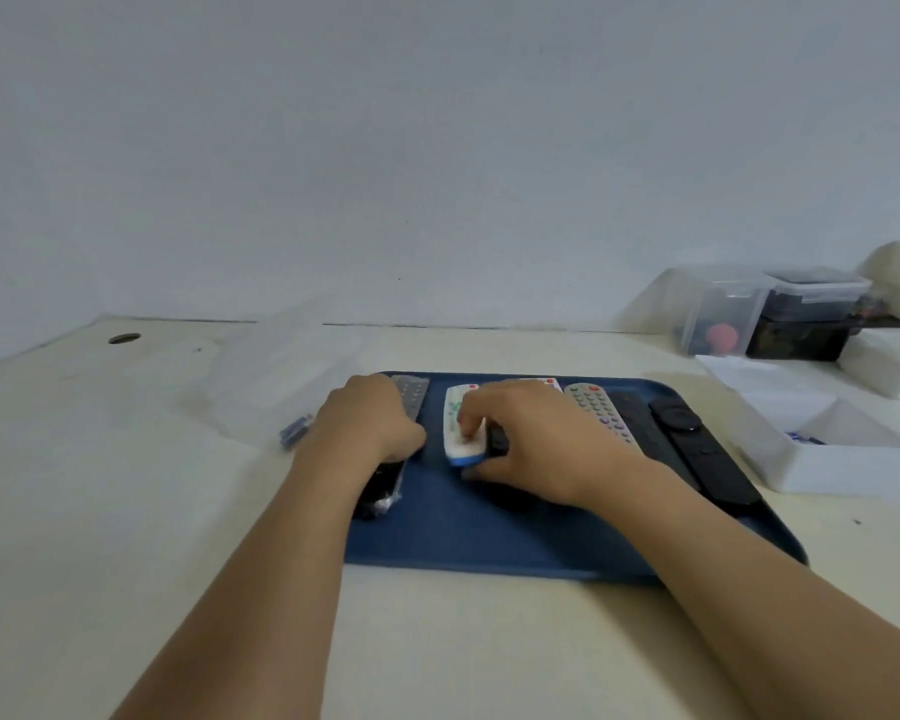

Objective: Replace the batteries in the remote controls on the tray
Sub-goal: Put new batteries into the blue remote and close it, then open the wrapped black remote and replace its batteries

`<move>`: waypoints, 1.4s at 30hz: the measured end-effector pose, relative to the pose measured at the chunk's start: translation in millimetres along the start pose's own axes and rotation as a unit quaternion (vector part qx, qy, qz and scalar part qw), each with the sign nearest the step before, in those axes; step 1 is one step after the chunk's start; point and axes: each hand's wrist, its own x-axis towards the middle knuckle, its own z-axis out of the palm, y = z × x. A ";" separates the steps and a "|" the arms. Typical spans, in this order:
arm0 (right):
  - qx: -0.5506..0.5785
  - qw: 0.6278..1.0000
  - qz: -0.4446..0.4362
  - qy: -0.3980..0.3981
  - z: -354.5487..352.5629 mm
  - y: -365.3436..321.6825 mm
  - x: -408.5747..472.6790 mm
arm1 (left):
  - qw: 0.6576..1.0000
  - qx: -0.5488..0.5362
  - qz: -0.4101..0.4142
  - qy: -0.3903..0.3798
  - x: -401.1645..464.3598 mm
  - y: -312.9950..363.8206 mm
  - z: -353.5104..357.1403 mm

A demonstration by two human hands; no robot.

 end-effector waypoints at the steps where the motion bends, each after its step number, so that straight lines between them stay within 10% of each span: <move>1: 0.014 0.999 0.011 -0.028 3.7 2.1 -0.5 | 0.999 -0.040 -0.003 0.004 2.0 -1.9 -1.2; 4: 0.084 0.995 0.033 -0.037 6.3 5.6 1.1 | 0.921 -0.390 -0.026 0.002 8.8 -3.3 -9.6; 7: 0.231 0.963 0.085 0.104 -10.6 4.8 2.6 | 0.684 -0.723 -0.037 -0.087 3.9 14.7 -19.1; 9: 0.403 0.884 0.174 0.163 -27.6 7.1 2.9 | 0.586 -0.796 -0.017 -0.151 -1.6 31.2 -14.4; 11: 0.537 0.804 0.237 0.089 -40.8 11.2 -1.2 | 0.542 -0.825 0.011 -0.161 -6.1 46.5 -2.1; 14: 0.558 0.797 0.228 -0.022 -39.9 14.6 -6.7 | 0.499 -0.858 0.055 -0.111 -9.7 62.2 9.5; 19: 0.600 0.774 0.203 -0.001 -36.5 22.0 -6.5 | 0.583 -0.800 0.102 -0.097 -9.5 66.6 12.4; 24: 0.272 0.937 0.187 0.118 -27.7 23.7 -3.1 | 0.589 -0.791 0.068 -0.150 -19.4 71.2 16.7; 27: 0.239 0.926 0.118 0.268 -35.1 21.7 -2.4 | 0.587 -0.793 0.054 -0.153 -18.3 72.2 16.9; 42: 0.203 0.956 0.046 0.206 -23.1 16.1 2.7 | 0.696 -0.704 0.095 -0.105 -23.3 79.5 23.9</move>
